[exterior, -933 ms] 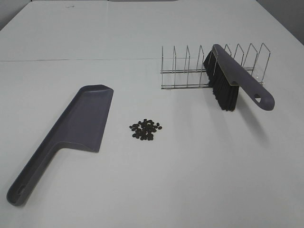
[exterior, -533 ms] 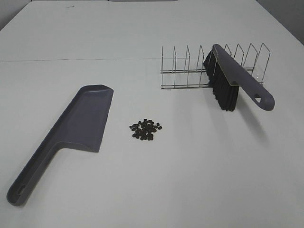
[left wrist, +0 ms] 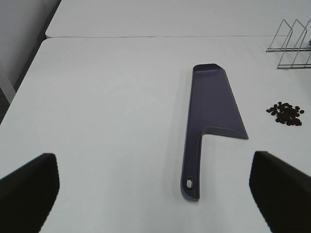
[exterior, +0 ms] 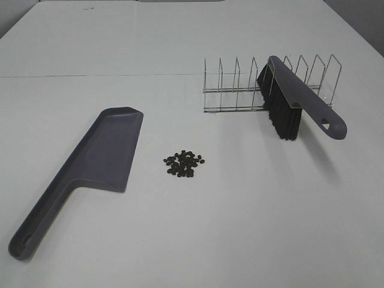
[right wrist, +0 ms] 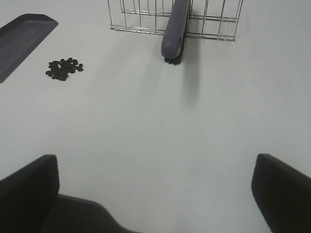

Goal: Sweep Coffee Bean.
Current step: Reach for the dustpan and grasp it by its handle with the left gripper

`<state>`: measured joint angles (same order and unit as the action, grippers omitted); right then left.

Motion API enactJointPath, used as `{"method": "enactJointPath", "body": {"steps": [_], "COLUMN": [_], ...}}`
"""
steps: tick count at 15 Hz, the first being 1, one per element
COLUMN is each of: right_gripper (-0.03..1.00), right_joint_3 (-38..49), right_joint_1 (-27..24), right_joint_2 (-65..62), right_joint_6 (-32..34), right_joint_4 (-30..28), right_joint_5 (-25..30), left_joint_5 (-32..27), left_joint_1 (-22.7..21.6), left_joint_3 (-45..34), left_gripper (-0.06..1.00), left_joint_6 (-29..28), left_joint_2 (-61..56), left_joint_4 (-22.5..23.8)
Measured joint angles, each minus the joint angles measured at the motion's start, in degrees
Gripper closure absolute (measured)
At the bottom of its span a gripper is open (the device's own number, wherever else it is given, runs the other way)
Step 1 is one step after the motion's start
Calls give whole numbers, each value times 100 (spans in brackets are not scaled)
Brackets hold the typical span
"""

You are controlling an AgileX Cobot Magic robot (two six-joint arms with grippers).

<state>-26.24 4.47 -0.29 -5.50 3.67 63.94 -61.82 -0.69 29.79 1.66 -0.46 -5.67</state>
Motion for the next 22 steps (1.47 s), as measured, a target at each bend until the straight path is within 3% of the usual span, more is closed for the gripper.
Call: {"method": "enactJointPath", "body": {"steps": [22], "right_gripper": [-1], "right_joint_3": [0], "right_joint_1": [0], "right_joint_2": [0], "right_joint_6": [0], "right_joint_4": [0], "right_joint_5": [0], "left_joint_5": [0], "left_joint_1": [0], "left_joint_3": [0], "left_gripper": [-4], "left_joint_6": [0], "left_joint_2": [0], "left_joint_4": [0]}}
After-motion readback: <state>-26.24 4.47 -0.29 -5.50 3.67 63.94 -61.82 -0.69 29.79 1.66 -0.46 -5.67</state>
